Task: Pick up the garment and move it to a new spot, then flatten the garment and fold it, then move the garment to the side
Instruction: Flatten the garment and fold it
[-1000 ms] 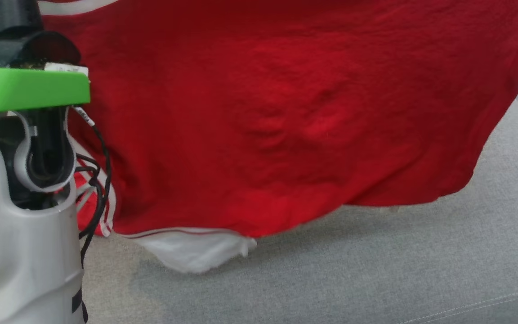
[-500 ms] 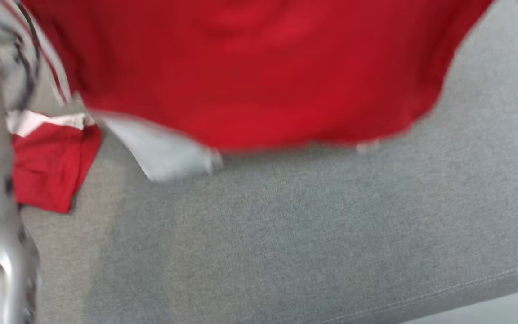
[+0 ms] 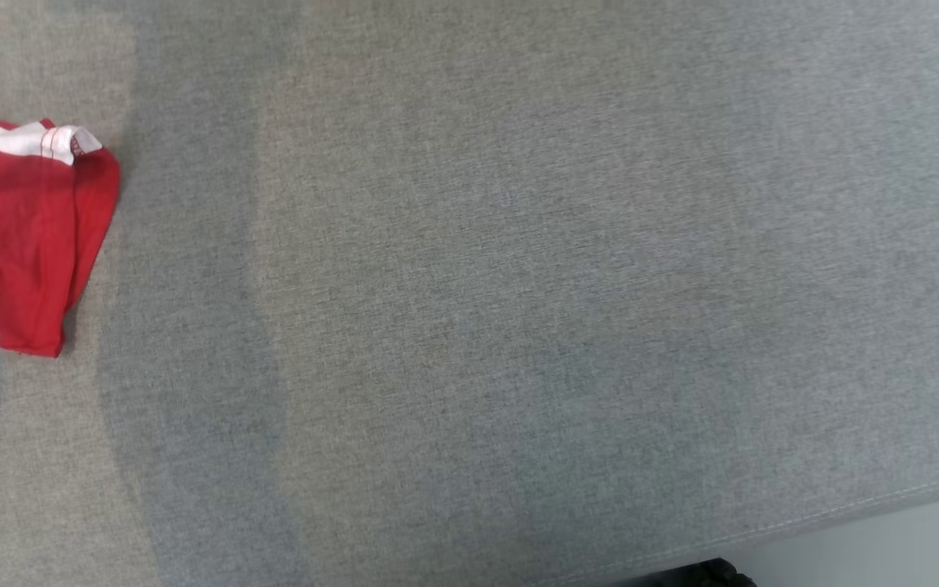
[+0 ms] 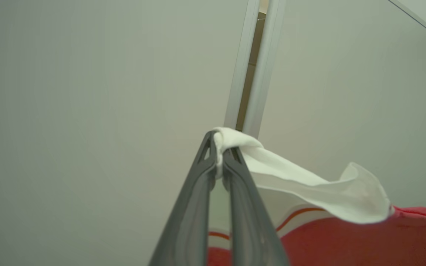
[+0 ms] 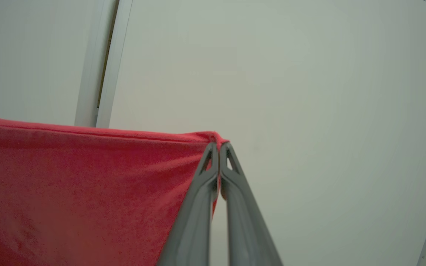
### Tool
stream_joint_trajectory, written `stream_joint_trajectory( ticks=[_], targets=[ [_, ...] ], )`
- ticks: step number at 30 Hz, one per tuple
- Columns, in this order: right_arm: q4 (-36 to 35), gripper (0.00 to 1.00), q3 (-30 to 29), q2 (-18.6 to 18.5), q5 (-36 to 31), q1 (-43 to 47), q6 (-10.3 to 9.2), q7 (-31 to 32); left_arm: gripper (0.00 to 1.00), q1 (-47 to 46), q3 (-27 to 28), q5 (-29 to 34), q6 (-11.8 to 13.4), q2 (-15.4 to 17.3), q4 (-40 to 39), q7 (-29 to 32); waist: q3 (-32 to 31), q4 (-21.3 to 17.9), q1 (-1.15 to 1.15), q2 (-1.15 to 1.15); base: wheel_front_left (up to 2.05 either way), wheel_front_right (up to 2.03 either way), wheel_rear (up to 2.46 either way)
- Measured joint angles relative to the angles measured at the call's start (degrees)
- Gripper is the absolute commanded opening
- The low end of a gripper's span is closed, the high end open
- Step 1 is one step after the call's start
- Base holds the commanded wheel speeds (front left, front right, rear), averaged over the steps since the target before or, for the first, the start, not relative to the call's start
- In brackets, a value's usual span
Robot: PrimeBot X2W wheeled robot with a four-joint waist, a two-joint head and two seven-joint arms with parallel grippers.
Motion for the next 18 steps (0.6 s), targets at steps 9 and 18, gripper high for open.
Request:
stream_joint_trajectory(
  ticks=[9, 18],
  targets=[
    [-3.3, 0.00, -2.3, 0.5, -1.1, 17.3, 0.00, 0.0, 0.00, 9.0, -2.2, -0.8, -1.9, -2.9, 8.8, -4.5, 2.2, 3.0, 0.00, 0.00, 0.00, 0.00, 0.00],
    [-2.5, 0.00, 1.8, 0.4, 1.0, 31.4, 0.00, 0.0, 0.00, 26.3, -5.4, 0.2, -2.6, -2.5, 8.3, -5.1, -0.1, 4.2, -0.01, 0.00, 0.00, 0.00, 0.00]
  ],
)
